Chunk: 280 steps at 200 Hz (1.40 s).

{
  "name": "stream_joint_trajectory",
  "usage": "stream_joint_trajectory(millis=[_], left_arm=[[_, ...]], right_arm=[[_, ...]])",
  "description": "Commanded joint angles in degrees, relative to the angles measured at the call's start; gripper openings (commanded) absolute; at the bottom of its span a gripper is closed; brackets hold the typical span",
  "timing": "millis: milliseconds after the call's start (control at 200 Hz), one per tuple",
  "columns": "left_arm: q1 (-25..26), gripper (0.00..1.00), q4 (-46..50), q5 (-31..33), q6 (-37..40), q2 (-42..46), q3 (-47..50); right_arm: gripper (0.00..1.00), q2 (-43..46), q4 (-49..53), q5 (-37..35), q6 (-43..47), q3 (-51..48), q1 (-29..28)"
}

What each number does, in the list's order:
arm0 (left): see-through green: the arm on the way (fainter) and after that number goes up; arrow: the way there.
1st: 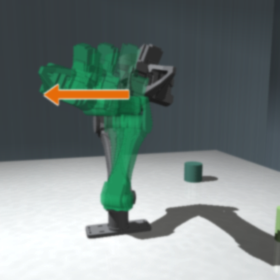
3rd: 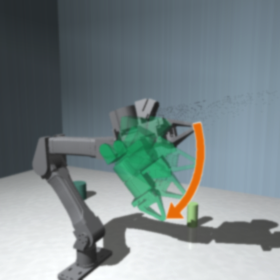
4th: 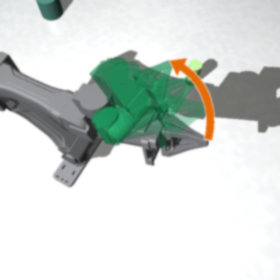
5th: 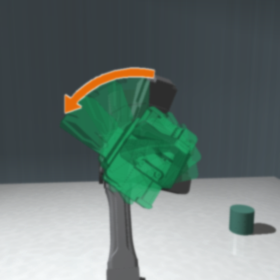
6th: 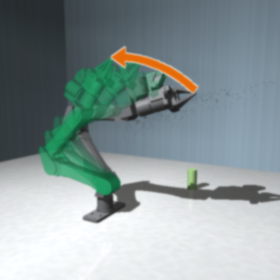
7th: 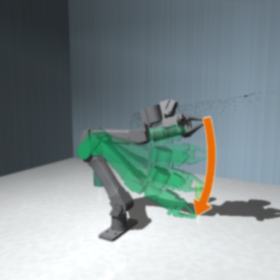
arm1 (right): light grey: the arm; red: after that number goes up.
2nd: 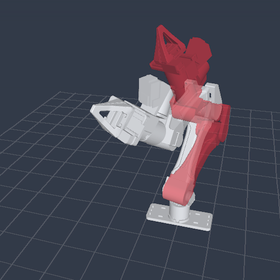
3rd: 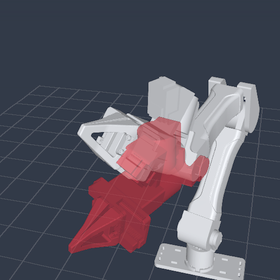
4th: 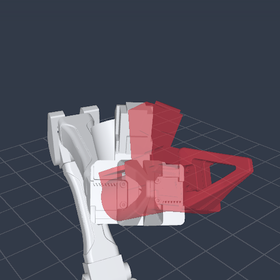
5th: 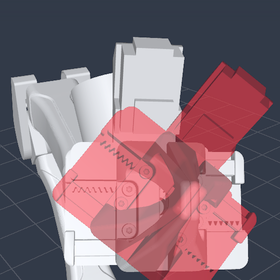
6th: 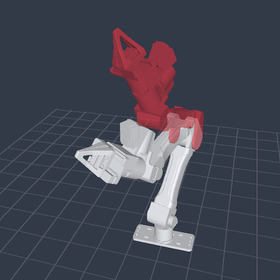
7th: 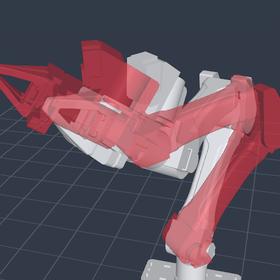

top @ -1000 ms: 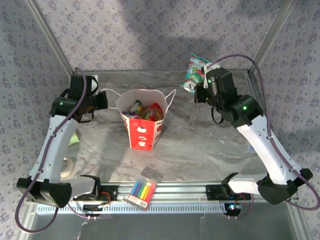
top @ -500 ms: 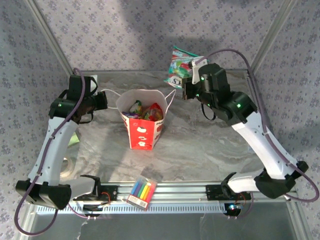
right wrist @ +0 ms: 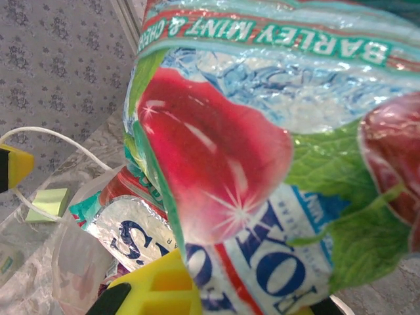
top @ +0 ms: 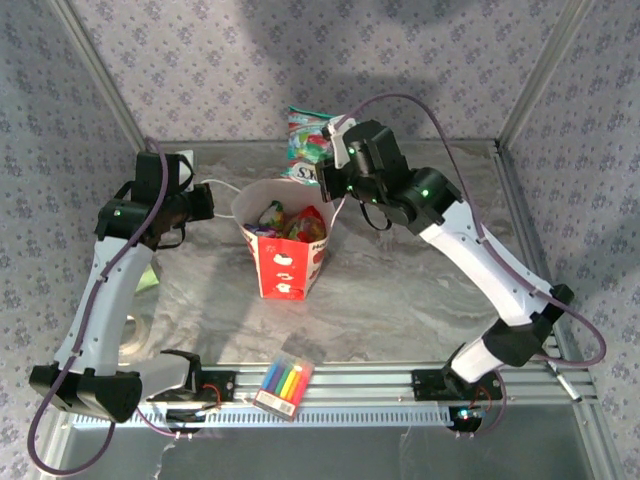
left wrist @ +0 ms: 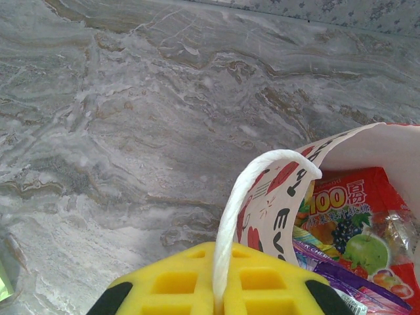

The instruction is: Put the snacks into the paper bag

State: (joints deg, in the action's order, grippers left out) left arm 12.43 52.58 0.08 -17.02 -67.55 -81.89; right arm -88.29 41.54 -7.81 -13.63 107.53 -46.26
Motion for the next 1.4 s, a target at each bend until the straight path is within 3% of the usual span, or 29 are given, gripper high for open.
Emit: stream_joint_trajectory(millis=[0, 330, 1394], left_arm=[[0.2, 0.09, 0.1, 0.4, 0.5, 1.3, 0.2], [0.2, 0.09, -0.3, 1.0, 1.0, 0.7, 0.5], [0.2, 0.09, -0.3, 0.5, 0.7, -1.1, 0.1]], right_arm=[[0.08, -1.1, -1.5, 1.2, 0.2, 2.6, -0.4], [0.08, -6.7, 1.7, 2.4, -2.0, 3.0, -0.9], [0.1, -15.4, 14.3, -3.9, -1.8, 10.0, -4.1]])
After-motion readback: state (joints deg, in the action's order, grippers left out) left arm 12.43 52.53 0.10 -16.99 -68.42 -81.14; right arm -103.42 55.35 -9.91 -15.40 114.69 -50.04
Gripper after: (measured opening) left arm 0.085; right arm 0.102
